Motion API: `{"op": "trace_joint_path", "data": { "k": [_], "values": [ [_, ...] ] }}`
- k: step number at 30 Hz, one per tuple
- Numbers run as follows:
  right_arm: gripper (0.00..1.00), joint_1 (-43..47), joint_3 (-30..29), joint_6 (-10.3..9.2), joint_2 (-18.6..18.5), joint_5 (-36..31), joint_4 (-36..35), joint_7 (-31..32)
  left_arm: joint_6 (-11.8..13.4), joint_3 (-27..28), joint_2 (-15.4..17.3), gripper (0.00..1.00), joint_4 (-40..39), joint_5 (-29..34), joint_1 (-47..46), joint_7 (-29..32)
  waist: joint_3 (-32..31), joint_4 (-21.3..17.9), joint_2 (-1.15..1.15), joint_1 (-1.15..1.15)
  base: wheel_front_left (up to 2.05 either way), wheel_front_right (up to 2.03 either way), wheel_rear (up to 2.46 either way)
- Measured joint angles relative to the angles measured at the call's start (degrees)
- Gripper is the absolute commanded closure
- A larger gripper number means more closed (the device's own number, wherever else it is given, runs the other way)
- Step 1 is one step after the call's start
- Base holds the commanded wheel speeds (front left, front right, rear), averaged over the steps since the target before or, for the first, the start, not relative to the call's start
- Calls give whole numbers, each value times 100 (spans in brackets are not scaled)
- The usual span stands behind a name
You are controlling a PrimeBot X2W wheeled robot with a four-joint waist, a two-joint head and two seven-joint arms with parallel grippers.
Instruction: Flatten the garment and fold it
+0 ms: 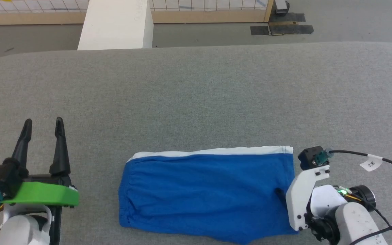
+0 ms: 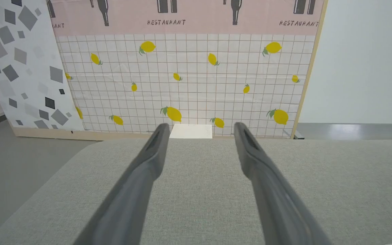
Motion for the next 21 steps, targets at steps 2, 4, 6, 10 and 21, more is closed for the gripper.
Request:
{"op": "trace_joint_path", "data": {
  "k": [2,4,6,10,21],
  "values": [
    [0,-55,45,0,-2,10,129,-41,-86,53,-60,0,22,140,3,0,24,18,0,0,0,0,0],
    [71,-146,75,0,-8,19,235,-40,-176,135,-148,0,46,213,4,0,45,29,0,0,0,0,0],
    [100,-220,86,0,-8,31,300,-53,-254,200,-209,0,66,258,6,0,58,26,0,0,0,0,0],
    [100,-301,13,2,16,65,392,-159,-382,318,-349,0,114,368,7,0,49,15,0,0,0,0,0],
    [100,-366,-1127,2,-275,-606,231,100,-591,504,-560,0,186,601,17,0,-3,-9,0,0,0,0,0]
  ]
}}
